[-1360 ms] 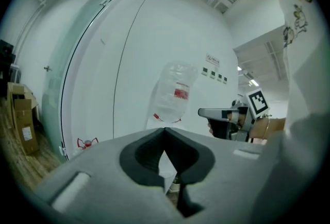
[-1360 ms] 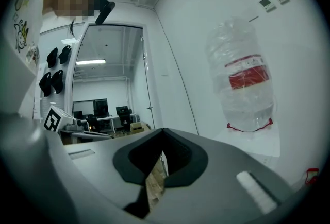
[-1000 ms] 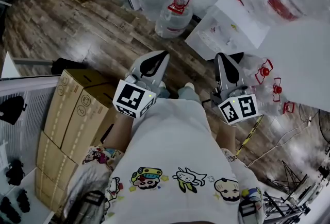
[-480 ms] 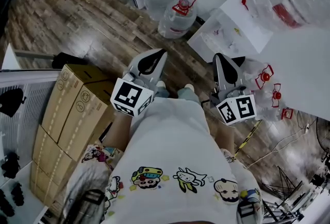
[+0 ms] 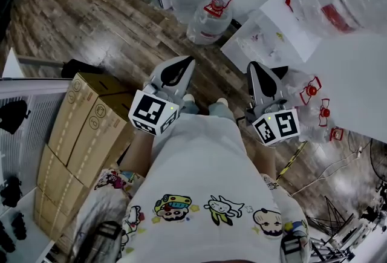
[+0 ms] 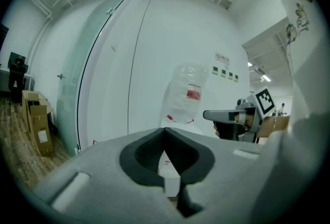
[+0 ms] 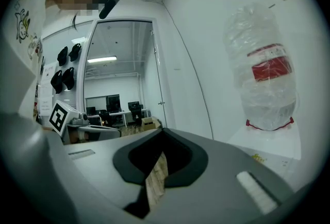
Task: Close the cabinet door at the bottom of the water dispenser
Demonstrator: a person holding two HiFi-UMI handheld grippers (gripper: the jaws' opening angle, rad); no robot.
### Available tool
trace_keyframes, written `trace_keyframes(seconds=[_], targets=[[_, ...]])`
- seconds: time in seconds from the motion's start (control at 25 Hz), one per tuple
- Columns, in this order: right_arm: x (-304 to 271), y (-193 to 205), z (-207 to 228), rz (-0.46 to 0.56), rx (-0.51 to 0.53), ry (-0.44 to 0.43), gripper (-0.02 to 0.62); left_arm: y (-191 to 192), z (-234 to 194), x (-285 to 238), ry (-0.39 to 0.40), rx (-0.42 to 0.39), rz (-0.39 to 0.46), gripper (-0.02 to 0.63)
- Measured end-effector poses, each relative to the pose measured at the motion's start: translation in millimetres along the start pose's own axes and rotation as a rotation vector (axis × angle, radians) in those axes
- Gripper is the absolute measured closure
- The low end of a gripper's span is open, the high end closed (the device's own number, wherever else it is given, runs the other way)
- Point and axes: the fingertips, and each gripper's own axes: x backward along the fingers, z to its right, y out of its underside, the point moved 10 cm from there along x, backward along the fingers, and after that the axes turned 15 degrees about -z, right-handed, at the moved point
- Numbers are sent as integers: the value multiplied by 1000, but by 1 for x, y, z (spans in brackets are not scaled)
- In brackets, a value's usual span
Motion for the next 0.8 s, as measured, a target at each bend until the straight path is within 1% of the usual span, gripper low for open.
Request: trace_keyframes(seconds=[0.2,0.36,0.52,0.8], targets=[[0,0,-2,-7,4,-2,588,1,-3,2,2,6,11,607],[3,1,-4,1,2,5,586,2,-4,6,23,-30,12,607],[4,5,-5,-13,-16,12,586,7,-7,11,40,-43,13,607],[4,4,-6,-19,-13,12,586,4,-15,11,41,-71,8,607]])
